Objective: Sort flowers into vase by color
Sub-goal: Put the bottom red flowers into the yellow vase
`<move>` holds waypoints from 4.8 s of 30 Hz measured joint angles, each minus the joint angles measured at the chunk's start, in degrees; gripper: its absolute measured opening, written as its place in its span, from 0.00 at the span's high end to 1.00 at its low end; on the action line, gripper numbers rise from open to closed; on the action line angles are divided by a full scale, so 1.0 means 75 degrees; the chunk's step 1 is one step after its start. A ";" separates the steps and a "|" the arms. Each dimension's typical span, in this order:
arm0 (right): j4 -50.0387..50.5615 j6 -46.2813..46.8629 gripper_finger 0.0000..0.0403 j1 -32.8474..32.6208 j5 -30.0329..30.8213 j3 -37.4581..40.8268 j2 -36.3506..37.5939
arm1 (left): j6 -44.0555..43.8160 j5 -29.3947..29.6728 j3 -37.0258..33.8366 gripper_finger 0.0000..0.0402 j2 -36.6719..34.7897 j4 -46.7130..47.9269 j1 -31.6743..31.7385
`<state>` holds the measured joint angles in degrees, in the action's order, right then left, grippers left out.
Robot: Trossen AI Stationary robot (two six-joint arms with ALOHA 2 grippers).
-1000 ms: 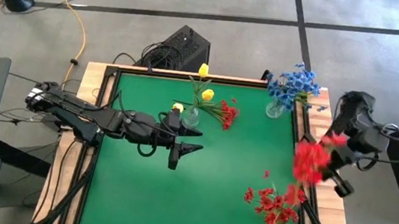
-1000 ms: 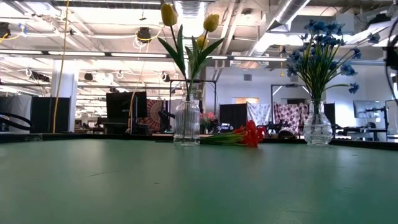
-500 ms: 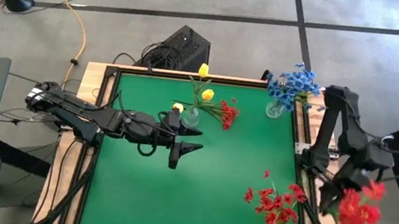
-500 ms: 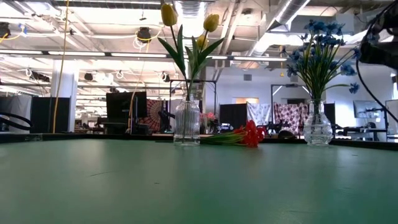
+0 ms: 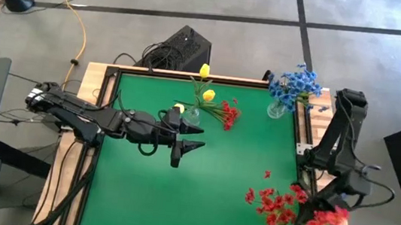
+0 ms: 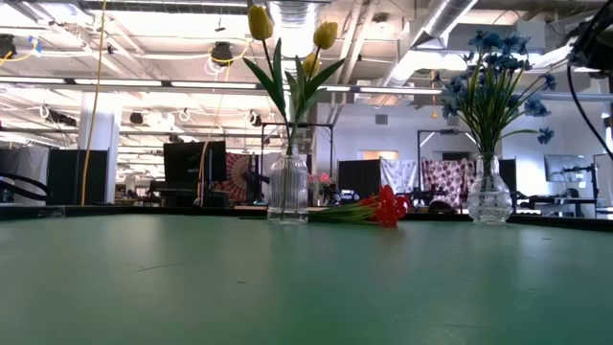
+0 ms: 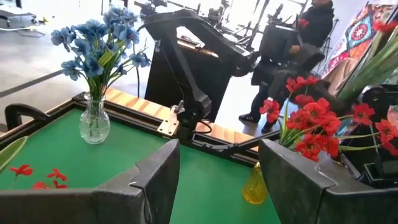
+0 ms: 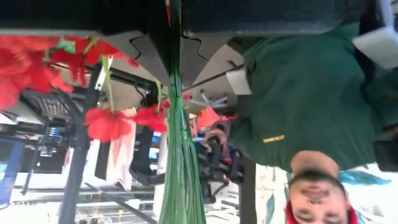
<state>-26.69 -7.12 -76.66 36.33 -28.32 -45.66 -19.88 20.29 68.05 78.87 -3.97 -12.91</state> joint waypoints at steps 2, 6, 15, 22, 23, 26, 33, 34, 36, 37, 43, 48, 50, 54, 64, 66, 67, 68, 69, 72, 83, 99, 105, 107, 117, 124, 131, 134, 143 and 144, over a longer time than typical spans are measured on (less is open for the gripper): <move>-0.0256 -0.0025 0.91 -0.0010 -0.0024 0.0117 -0.0147 | 0.0010 0.0000 0.0000 0.49 -0.0003 0.0005 0.0000; -0.0539 -0.0115 0.91 -0.0216 -0.0234 0.0237 -0.0293 | 0.0017 -0.0001 0.0000 0.49 -0.0003 0.0039 0.0000; -0.0697 -0.0378 0.91 -0.0376 -0.0249 0.0237 -0.0427 | 0.0292 -0.0170 0.0000 0.49 0.0060 0.0001 -0.0082; -0.0660 -0.0424 0.91 -0.0376 -0.0252 0.0237 -0.0449 | 0.0708 -0.1108 0.0009 0.50 0.1104 -0.0930 -0.0791; -0.0676 -0.0416 0.91 -0.0375 -0.0252 0.0234 -0.0468 | 0.0805 -0.1229 0.0009 0.51 0.1333 -0.1234 -0.0922; -0.0696 -0.0353 0.91 -0.0375 -0.0252 0.0234 -0.0565 | 0.1114 -0.1329 0.0006 0.53 0.2042 -0.2016 -0.1391; -0.0821 0.0301 0.91 -0.0370 -0.0246 0.0236 -0.0884 | 0.1297 -0.1204 0.0006 0.58 0.3672 -0.4277 -0.2213; -0.0862 0.0401 0.91 -0.0370 -0.0246 0.0234 -0.0960 | 0.1287 -0.1118 0.0006 0.59 0.3891 -0.4535 -0.2276; -0.1011 0.0603 0.91 -0.0370 -0.0241 0.0234 -0.1149 | 0.1102 -0.0944 0.0006 0.60 0.4298 -0.5102 -0.2374; -0.1080 0.0665 0.91 -0.0370 -0.0241 0.0234 -0.1251 | 0.0963 -0.0876 0.0006 0.60 0.4481 -0.5350 -0.2398; -0.1713 0.0678 0.91 -0.0361 -0.0098 0.0235 -0.1854 | 0.0374 -0.0928 0.0009 0.61 0.5300 -0.6936 -0.2407; -0.2179 0.0543 0.91 -0.0359 0.0007 0.0234 -0.2079 | 0.0378 -0.0933 0.0133 0.61 0.5394 -0.7183 -0.2401; -0.2166 0.0540 0.91 -0.0359 0.0007 0.0234 -0.2077 | 0.0520 -0.0935 0.0227 0.61 0.5394 -0.7151 -0.2401; -0.2172 0.0368 0.91 -0.0359 0.0004 0.0234 -0.2071 | 0.0857 -0.1037 0.0458 0.61 0.5390 -0.7062 -0.2401; -0.2109 0.0084 0.91 -0.0359 -0.0022 0.0234 -0.2068 | 0.1228 -0.1276 0.0586 0.61 0.5391 -0.7036 -0.2378; -0.2027 0.0054 0.91 -0.0359 -0.0025 0.0234 -0.2068 | 0.1251 -0.1415 0.0586 0.61 0.5391 -0.7067 -0.2378; -0.1986 0.0057 0.91 -0.0359 -0.0025 0.0234 -0.2068 | 0.1253 -0.1471 0.0586 0.61 0.5391 -0.7063 -0.2378; -0.1939 0.0054 0.91 -0.0359 -0.0025 0.0234 -0.2068 | 0.1253 -0.1479 0.0586 0.61 0.5391 -0.7057 -0.2378; -0.1905 0.0006 0.91 -0.0359 -0.0025 0.0234 -0.2068 | 0.1268 -0.1480 0.0586 0.61 0.5391 -0.7054 -0.2379; -0.1904 -0.0220 0.91 -0.0359 -0.0029 0.0234 -0.2068 | 0.1462 -0.1503 0.0586 0.61 0.5391 -0.7061 -0.2402; -0.1828 -0.0319 0.91 -0.0359 -0.0054 0.0234 -0.2068 | 0.2554 -0.2235 0.2053 0.61 0.5391 -0.4689 -0.2605; -0.1012 -0.0520 0.91 -0.0016 0.0220 0.0228 -0.2062 | 0.2643 -0.1891 0.2434 0.61 0.5511 -0.3981 -0.2643; -0.0686 -0.0385 0.91 -0.0207 0.0350 0.0228 -0.2065 | 0.2561 -0.1791 0.2429 0.61 0.5507 -0.3853 -0.2617; -0.0541 -0.0338 0.91 -0.0327 0.0617 0.0230 -0.2065 | 0.2561 -0.1792 0.2430 0.61 0.5505 -0.3814 -0.2589; -0.0123 -0.0169 0.91 -0.0630 0.1391 0.0231 -0.2065 | 0.2303 -0.1791 0.2430 0.61 0.5505 -0.3787 -0.2445; 0.0203 -0.0108 0.91 -0.0600 0.1481 0.0231 -0.2065 | 0.2278 -0.1789 0.2430 0.61 0.5505 -0.3815 -0.2428; 0.0377 -0.0027 0.91 -0.0600 0.1616 0.0231 -0.2065 | 0.2264 -0.1789 0.2430 0.61 0.5505 -0.3859 -0.2406; 0.0454 0.0188 0.91 -0.0600 0.1679 0.0231 -0.2065 | 0.2216 -0.1789 0.2430 0.61 0.5505 -0.3859 -0.2381; 0.0995 0.1378 0.91 -0.0612 0.1960 0.0231 -0.2065 | 0.2183 -0.1786 0.2430 0.61 0.5505 -0.3856 -0.2375; 0.1026 0.1410 0.91 -0.0626 0.1997 0.0231 -0.2065 | 0.2183 -0.1787 0.2430 0.61 0.5505 -0.3856 -0.2375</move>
<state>-19.00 3.45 -81.35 51.31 -26.59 -61.14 -3.51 6.90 86.28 120.16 -32.88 -30.72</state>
